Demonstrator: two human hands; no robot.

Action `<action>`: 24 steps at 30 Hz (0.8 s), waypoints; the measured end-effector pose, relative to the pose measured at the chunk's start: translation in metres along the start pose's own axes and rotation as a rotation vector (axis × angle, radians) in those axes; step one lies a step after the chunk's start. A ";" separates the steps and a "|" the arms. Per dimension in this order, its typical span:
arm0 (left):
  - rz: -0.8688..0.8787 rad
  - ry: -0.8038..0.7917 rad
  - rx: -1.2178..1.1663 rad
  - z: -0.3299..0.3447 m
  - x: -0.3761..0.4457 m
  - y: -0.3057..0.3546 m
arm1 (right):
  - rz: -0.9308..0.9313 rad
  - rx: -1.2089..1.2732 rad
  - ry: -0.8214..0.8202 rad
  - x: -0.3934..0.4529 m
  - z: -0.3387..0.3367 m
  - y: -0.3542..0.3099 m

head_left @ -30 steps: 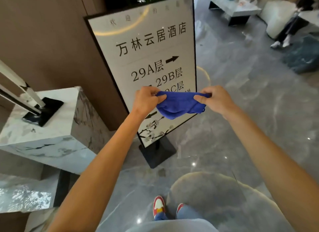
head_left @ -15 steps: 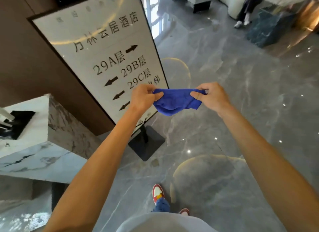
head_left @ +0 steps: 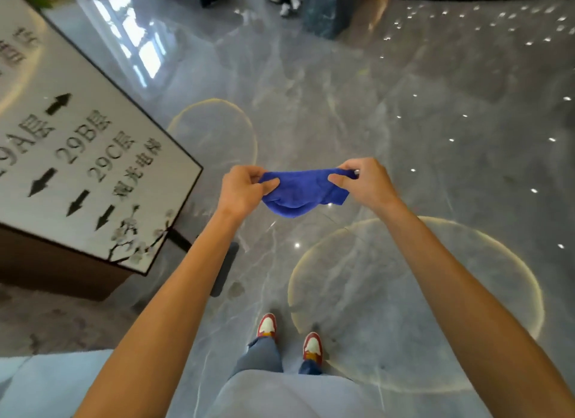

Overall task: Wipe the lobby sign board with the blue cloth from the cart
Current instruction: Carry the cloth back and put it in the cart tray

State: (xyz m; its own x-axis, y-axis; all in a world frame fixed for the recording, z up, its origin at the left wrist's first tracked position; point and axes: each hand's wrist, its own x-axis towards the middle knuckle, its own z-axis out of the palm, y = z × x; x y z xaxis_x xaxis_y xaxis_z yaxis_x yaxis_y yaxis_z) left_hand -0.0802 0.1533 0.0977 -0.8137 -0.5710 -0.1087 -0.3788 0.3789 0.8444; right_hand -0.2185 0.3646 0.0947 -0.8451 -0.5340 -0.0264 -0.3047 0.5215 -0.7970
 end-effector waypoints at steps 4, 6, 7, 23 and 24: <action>0.063 -0.127 0.029 0.039 0.008 0.030 | 0.093 0.008 0.119 -0.025 -0.036 0.026; 0.110 -0.191 0.041 0.057 0.013 0.040 | 0.154 0.006 0.183 -0.039 -0.049 0.038; 0.132 -0.224 0.048 0.065 0.016 0.046 | 0.180 0.008 0.213 -0.046 -0.055 0.043; 0.455 -0.767 0.004 0.175 -0.008 0.115 | 0.554 0.070 0.734 -0.194 -0.092 0.065; 0.475 -0.797 0.002 0.183 -0.015 0.118 | 0.579 0.071 0.761 -0.207 -0.094 0.065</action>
State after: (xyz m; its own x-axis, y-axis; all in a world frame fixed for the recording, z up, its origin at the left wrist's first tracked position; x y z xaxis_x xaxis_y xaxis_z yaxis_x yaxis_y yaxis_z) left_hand -0.1937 0.3399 0.1033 -0.9463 0.3133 -0.0804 0.0721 0.4468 0.8917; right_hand -0.1050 0.5720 0.1049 -0.9227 0.3824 -0.0482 0.2557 0.5137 -0.8190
